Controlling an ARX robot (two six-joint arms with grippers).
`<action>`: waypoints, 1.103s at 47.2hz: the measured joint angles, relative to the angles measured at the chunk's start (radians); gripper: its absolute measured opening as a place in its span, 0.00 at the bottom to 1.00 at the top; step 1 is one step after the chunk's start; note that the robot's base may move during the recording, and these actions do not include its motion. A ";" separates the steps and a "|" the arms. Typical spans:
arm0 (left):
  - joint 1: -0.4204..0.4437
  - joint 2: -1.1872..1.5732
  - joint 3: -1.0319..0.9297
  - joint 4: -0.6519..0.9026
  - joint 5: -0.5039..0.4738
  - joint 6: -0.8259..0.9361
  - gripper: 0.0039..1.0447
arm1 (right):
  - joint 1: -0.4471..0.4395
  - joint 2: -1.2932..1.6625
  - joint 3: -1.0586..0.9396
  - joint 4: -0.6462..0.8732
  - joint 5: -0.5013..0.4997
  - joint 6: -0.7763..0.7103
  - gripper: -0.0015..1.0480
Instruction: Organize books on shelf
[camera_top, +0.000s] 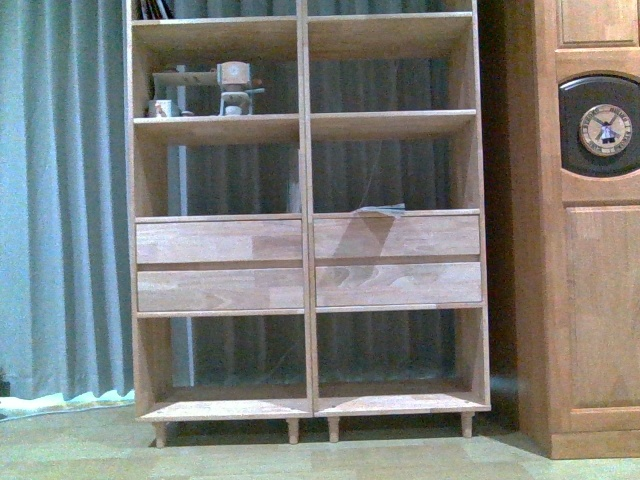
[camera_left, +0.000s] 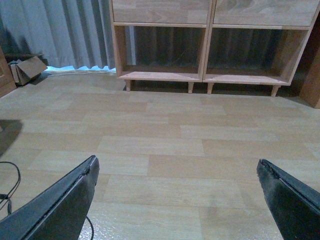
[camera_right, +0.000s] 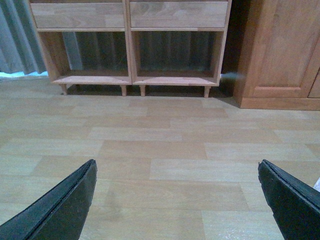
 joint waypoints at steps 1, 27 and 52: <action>0.000 0.000 0.000 0.000 0.000 0.000 0.93 | 0.000 0.000 0.000 0.000 0.000 0.000 0.93; 0.000 0.000 0.000 0.000 0.000 0.000 0.93 | 0.000 0.000 0.000 0.000 0.000 0.000 0.93; 0.000 0.000 0.000 0.000 0.000 0.000 0.93 | 0.000 0.000 0.000 0.000 0.000 0.000 0.93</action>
